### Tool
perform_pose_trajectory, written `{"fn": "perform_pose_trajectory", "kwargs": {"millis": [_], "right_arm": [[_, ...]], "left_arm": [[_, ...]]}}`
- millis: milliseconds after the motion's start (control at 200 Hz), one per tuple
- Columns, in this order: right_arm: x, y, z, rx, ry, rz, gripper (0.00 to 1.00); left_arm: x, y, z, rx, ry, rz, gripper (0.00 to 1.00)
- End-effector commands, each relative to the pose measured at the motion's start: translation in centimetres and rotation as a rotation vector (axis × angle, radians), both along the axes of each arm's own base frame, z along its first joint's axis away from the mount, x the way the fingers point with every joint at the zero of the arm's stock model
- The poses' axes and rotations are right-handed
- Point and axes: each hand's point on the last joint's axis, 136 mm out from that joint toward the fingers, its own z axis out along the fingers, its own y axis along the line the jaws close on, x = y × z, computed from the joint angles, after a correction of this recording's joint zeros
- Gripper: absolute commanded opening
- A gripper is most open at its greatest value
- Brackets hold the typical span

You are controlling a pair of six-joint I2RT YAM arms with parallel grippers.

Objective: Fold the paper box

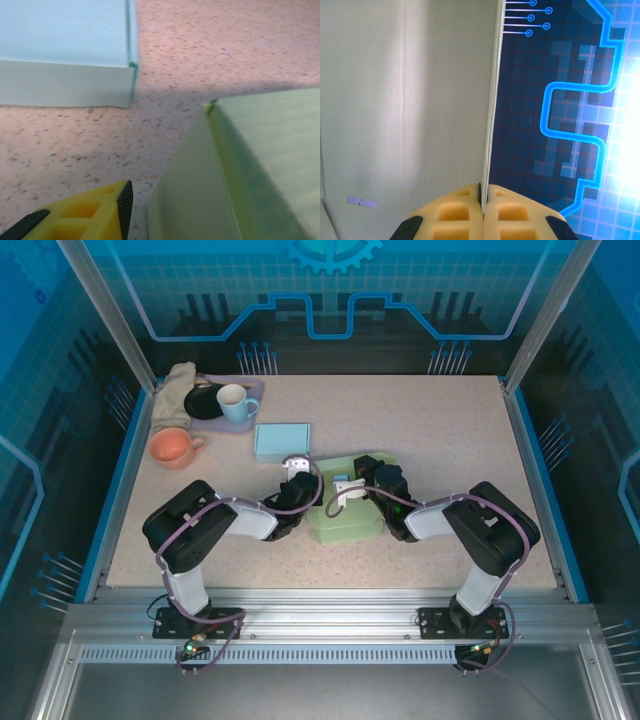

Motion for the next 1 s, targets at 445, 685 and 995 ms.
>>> {"fn": "perform_pose_trajectory", "kwargs": {"millis": [445, 685, 995], "right_arm": [[0.2, -0.2, -0.6, 0.003, 0.029, -0.023, 0.00], [0.3, -0.2, -0.9, 0.011, 0.051, -0.024, 0.00], [0.4, -0.3, -1.1, 0.024, 0.063, -0.028, 0.00]], "left_arm": [[-0.8, 9.8, -0.6, 0.285, 0.050, 0.510, 0.18], [0.4, 5.9, -1.1, 0.180, 0.073, 0.309, 0.22], [0.2, 3.4, -0.2, 0.100, 0.051, 0.120, 0.34]]}}
